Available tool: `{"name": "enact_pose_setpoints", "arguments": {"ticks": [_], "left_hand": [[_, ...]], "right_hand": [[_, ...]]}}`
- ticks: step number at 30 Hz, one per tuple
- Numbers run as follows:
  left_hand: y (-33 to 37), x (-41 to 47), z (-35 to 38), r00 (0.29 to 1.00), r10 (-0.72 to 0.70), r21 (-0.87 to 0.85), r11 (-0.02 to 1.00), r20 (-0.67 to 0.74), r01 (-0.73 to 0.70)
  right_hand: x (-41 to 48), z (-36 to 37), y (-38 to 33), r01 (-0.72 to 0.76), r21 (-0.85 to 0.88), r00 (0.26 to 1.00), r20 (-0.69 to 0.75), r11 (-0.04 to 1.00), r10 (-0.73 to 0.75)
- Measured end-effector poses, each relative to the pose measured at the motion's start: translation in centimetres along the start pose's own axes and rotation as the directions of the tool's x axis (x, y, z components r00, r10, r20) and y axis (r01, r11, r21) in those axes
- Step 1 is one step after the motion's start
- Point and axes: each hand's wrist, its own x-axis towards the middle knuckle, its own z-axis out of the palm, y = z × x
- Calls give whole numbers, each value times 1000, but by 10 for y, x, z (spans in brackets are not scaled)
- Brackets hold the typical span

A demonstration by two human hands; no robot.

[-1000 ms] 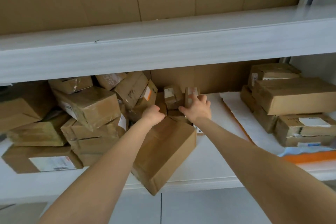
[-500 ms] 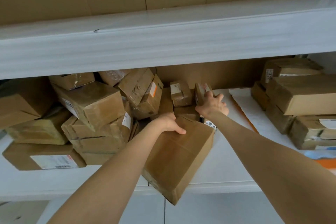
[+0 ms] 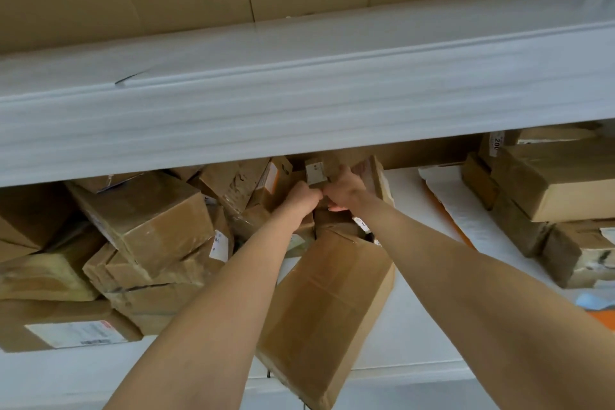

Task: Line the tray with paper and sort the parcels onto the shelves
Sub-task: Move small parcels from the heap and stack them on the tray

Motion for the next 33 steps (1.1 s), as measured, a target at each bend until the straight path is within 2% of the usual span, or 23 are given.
{"name": "enact_pose_setpoints", "arguments": {"ticks": [3,6,11,15,18,22,24,26,30,33], "left_hand": [[-4,7,0,998,-51,-112,992,25,53],[-6,11,-1,997,-65,-219,973,52,75],[-8,12,-1,993,-98,-341,933,67,115],[-8,10,-1,992,-124,-432,893,33,126],[-10,6,-1,987,-154,-476,866,40,154],[-16,3,-2,985,-168,-552,819,33,158],[-18,1,-4,987,-159,-581,802,21,142],[-16,0,-3,993,-120,-611,786,7,99],[1,-8,4,997,28,-667,744,74,28],[25,-21,24,983,108,-673,739,150,22]], "right_hand": [[9,6,1,-68,83,997,54,994,64],[11,8,6,-87,124,996,35,989,83],[2,0,14,-115,62,992,-44,991,118],[-14,-12,20,-131,-7,990,-49,991,131],[-23,-17,24,-170,143,982,-60,975,180],[-36,-19,25,-105,253,990,-68,962,126],[-43,-19,23,-159,490,985,14,857,174],[-51,-22,21,-226,701,972,115,676,205],[-58,-33,24,-200,890,971,123,411,207],[-61,-53,41,-153,940,959,67,306,275]]}}
